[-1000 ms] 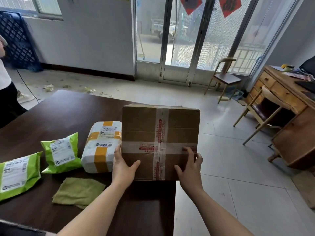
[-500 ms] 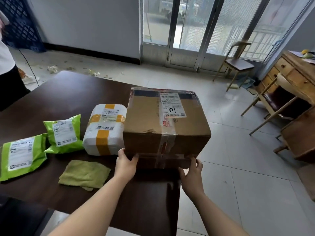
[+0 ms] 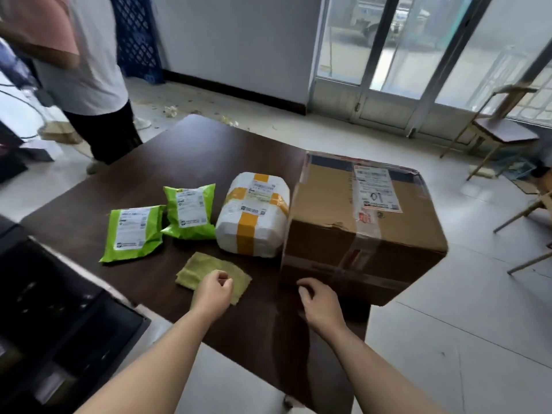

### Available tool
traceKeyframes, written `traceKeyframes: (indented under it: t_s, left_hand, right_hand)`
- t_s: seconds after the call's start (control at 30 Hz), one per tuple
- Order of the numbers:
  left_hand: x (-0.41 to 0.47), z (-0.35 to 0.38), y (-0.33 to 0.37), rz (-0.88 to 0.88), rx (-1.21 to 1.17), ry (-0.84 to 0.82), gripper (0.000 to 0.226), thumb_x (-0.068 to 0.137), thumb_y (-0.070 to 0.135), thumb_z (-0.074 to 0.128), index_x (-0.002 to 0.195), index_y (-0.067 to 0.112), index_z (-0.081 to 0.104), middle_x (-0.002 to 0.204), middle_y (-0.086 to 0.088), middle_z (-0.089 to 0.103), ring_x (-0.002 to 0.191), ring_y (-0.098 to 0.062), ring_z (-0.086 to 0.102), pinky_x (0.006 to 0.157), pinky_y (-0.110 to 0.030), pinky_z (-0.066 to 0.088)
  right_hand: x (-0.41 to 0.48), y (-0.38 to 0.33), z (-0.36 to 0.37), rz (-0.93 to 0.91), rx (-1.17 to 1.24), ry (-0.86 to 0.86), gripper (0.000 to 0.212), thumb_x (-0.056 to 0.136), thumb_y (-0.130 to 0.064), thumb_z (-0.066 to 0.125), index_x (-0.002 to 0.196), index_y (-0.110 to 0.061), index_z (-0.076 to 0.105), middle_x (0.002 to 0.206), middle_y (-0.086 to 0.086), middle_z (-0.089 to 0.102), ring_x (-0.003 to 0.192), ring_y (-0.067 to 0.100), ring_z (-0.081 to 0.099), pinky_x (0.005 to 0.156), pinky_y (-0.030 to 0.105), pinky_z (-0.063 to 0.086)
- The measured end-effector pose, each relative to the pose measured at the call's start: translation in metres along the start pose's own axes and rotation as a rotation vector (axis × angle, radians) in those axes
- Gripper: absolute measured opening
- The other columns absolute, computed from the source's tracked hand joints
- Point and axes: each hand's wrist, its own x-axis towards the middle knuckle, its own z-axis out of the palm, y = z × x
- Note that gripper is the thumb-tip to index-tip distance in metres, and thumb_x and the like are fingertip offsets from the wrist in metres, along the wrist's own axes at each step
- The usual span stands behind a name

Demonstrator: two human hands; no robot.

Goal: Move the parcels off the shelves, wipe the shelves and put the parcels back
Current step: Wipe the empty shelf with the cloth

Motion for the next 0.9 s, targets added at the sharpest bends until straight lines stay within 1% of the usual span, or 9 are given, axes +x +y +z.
traceKeyframes:
  t_s: [0.1,0.2,0.37,0.5,0.63,0.7,0.73,0.8,0.9]
  left_hand:
    - [0.009,-0.029,-0.026,-0.055,0.072,0.085,0.029,0.092,0.021,0.056,0.117,0.007,0.063,0.119,-0.011,0.064,0.111,-0.028,0.058,0.090,-0.030,0.044]
    - [0.021,-0.050,-0.045,-0.115,0.102,0.127,0.030,0.092,0.019,0.056,0.118,0.007,0.062,0.121,-0.011,0.064,0.112,-0.028,0.058,0.092,-0.031,0.044]
    - [0.052,-0.070,-0.069,-0.143,0.127,0.014,0.038,0.092,0.017,0.056,0.129,0.011,0.055,0.126,-0.008,0.061,0.115,-0.025,0.056,0.095,-0.031,0.044]
    - [0.087,-0.077,-0.077,-0.134,0.190,-0.047,0.047,0.092,0.017,0.054,0.138,0.011,0.047,0.135,-0.007,0.055,0.123,-0.024,0.051,0.099,-0.028,0.040]
    - [0.114,-0.073,-0.081,-0.115,0.247,-0.123,0.052,0.092,0.018,0.054,0.142,0.011,0.042,0.140,-0.007,0.051,0.128,-0.022,0.048,0.104,-0.027,0.037]
    - [0.126,-0.069,-0.085,-0.114,0.277,-0.142,0.051,0.091,0.018,0.055,0.140,0.012,0.044,0.136,-0.008,0.053,0.124,-0.023,0.051,0.101,-0.029,0.040]
    - [0.130,-0.068,-0.086,-0.111,0.300,-0.149,0.048,0.090,0.019,0.056,0.136,0.013,0.047,0.132,-0.008,0.055,0.121,-0.024,0.053,0.099,-0.030,0.043]
    - [0.136,-0.066,-0.089,-0.106,0.345,-0.168,0.033,0.089,0.022,0.057,0.121,0.016,0.056,0.121,-0.006,0.060,0.111,-0.025,0.057,0.091,-0.031,0.047]
    - [0.142,-0.067,-0.091,-0.096,0.352,-0.187,0.013,0.088,0.028,0.061,0.098,0.020,0.058,0.107,-0.002,0.063,0.101,-0.024,0.059,0.083,-0.030,0.048]
  right_hand:
    - [0.012,-0.026,0.026,-0.009,-0.084,-0.086,0.027,0.098,-0.024,0.048,0.120,-0.019,0.064,0.119,-0.002,0.065,0.110,0.014,0.058,0.089,0.024,0.044]
    - [0.024,-0.046,0.051,0.024,-0.090,-0.139,0.029,0.097,-0.022,0.050,0.121,-0.017,0.065,0.120,0.002,0.066,0.110,0.019,0.060,0.092,0.027,0.046]
    - [0.050,-0.065,0.091,0.101,-0.118,-0.230,0.036,0.097,-0.019,0.052,0.131,-0.010,0.057,0.134,0.005,0.057,0.125,0.019,0.051,0.101,0.024,0.037]
    - [0.074,-0.070,0.118,0.222,-0.089,-0.248,0.046,0.095,-0.015,0.054,0.140,-0.010,0.047,0.142,0.006,0.049,0.129,0.021,0.047,0.109,0.030,0.036]
    - [0.087,-0.071,0.140,0.304,-0.086,-0.252,0.050,0.091,-0.015,0.058,0.139,-0.011,0.047,0.135,0.008,0.056,0.122,0.022,0.053,0.103,0.029,0.041]
    - [0.094,-0.072,0.150,0.347,-0.090,-0.241,0.047,0.089,-0.019,0.060,0.135,-0.013,0.051,0.126,0.008,0.061,0.115,0.023,0.058,0.096,0.028,0.046]
    - [0.097,-0.072,0.153,0.370,-0.094,-0.238,0.044,0.088,-0.020,0.060,0.131,-0.014,0.054,0.121,0.008,0.063,0.109,0.023,0.060,0.089,0.027,0.048]
    - [0.102,-0.074,0.158,0.395,-0.116,-0.243,0.032,0.087,-0.022,0.060,0.119,-0.016,0.062,0.111,0.006,0.067,0.097,0.020,0.063,0.075,0.024,0.047]
    - [0.109,-0.076,0.163,0.389,-0.127,-0.229,0.016,0.087,-0.026,0.062,0.101,-0.019,0.065,0.100,0.003,0.067,0.091,0.019,0.063,0.070,0.023,0.046]
